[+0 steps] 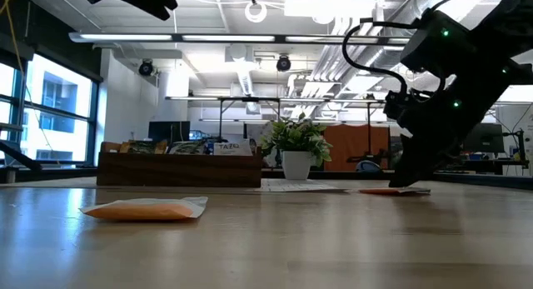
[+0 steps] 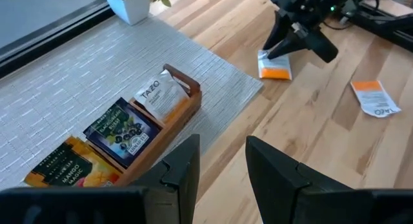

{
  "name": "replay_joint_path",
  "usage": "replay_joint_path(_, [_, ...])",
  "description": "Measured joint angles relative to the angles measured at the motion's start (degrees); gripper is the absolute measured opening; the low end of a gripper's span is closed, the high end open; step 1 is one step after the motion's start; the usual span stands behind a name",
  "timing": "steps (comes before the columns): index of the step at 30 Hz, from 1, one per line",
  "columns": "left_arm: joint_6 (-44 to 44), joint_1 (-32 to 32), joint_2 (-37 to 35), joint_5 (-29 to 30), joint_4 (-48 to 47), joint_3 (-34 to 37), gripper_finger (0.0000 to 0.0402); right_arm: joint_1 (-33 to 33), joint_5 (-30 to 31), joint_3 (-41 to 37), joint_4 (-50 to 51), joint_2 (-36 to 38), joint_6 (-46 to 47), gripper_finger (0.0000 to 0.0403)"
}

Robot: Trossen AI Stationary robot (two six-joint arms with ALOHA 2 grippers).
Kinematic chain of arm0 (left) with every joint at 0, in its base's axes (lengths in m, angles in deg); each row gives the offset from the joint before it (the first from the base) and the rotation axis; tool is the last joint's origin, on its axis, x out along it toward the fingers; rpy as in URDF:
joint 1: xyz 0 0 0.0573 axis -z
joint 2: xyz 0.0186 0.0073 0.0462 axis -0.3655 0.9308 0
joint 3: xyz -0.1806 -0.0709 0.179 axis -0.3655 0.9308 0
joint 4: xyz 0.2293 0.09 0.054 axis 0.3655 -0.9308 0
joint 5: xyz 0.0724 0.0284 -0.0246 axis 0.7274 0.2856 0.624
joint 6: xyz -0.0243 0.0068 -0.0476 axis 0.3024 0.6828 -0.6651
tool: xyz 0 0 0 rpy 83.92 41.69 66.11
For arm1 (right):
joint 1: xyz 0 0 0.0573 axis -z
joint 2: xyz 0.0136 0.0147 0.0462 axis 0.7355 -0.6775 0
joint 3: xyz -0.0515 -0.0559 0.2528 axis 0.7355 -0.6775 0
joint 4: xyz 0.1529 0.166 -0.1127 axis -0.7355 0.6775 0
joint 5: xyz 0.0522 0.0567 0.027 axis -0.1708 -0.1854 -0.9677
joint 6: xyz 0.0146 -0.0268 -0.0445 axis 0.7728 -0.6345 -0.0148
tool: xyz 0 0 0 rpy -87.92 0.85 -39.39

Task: Pick & Place Tea
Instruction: Put the orange tea bag into the right section of the wooden organizer

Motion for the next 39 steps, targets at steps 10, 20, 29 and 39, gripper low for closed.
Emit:
replay_joint_path(10, [1.45,-2.53,0.0,-2.02,-0.44,0.0,0.0124,-0.04,-3.93,-0.17,-10.92,-0.39,-6.04,0.0008])
replay_joint_path(20, [2.58,-2.52,-0.03,-1.79,-0.18,0.0,0.0124,-2.44,9.29,21.29,-17.13,-4.54,-35.08,0.0005])
replay_joint_path(29, [2.6,-2.37,-0.04,-2.71,-0.04,0.0,0.0124,-1.69,18.49,44.75,-17.07,-27.12,-73.34,0.0002])
replay_joint_path(39, [2.71,-2.37,-0.04,-6.8,-0.48,0.0,0.0124,2.19,24.36,51.81,-14.05,-39.04,-83.97,0.0003])
